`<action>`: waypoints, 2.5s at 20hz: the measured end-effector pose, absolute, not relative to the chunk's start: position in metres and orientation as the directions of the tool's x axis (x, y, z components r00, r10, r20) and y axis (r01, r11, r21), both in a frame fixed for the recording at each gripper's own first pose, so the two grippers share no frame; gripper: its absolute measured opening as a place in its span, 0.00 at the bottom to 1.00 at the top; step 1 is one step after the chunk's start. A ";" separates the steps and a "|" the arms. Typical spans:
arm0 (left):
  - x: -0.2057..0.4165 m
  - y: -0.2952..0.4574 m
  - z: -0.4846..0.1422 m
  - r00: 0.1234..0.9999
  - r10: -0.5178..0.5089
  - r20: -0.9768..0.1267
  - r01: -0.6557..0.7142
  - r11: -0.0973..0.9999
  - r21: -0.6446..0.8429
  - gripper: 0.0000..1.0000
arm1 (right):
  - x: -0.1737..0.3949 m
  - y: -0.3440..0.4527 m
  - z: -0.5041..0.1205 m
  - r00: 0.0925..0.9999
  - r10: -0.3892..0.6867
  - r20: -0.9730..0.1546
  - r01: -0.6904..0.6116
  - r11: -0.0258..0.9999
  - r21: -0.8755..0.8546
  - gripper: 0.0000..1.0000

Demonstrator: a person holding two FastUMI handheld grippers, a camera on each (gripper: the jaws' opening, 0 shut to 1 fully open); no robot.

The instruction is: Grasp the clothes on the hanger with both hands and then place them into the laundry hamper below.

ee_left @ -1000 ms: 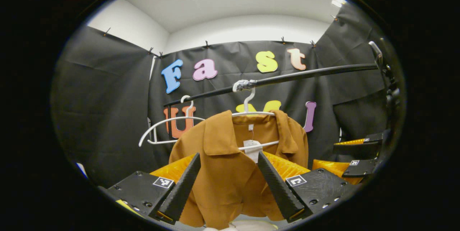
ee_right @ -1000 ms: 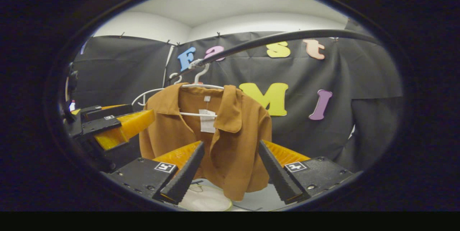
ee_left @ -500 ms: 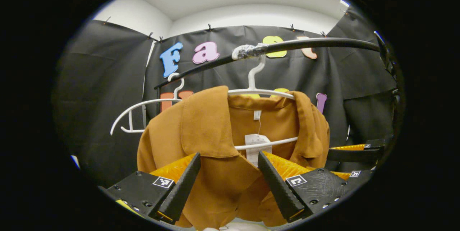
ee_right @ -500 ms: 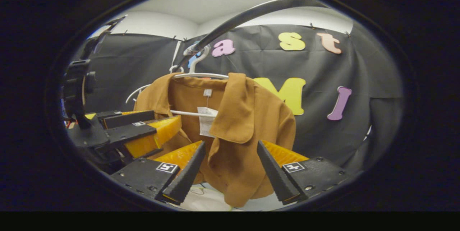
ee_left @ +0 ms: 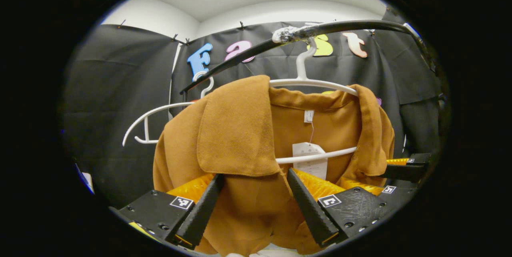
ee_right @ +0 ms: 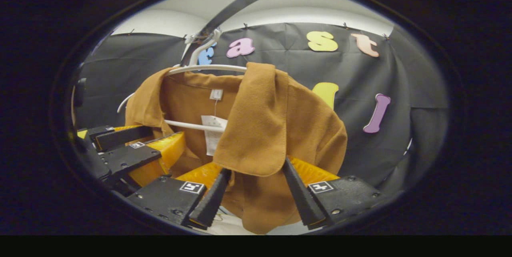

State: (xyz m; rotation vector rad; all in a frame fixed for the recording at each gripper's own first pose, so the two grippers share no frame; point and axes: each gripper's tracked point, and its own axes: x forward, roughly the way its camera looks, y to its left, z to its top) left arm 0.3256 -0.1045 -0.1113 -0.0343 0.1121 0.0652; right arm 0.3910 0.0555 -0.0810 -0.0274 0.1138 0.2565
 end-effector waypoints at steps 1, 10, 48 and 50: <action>0.326 -0.102 -0.113 0.990 0.073 -0.118 -0.078 0.996 -0.034 0.96 | 0.394 0.055 -0.082 0.959 0.258 -0.117 -0.261 0.965 -0.008 0.77; 0.333 -0.089 -0.131 0.981 0.074 -0.180 -0.079 0.997 -0.019 0.39 | 0.406 0.045 -0.092 0.939 0.314 -0.137 -0.307 0.949 0.072 0.14; 0.289 -0.013 -0.046 0.999 0.001 -0.051 -0.008 0.989 -0.148 0.04 | 0.348 0.038 0.013 0.497 0.804 0.326 -0.781 0.250 0.573 0.04; 0.289 -0.001 -0.035 1.000 0.016 -0.026 -0.020 0.988 -0.152 0.00 | 0.352 0.028 0.020 0.521 0.777 0.354 -0.768 0.244 0.593 0.02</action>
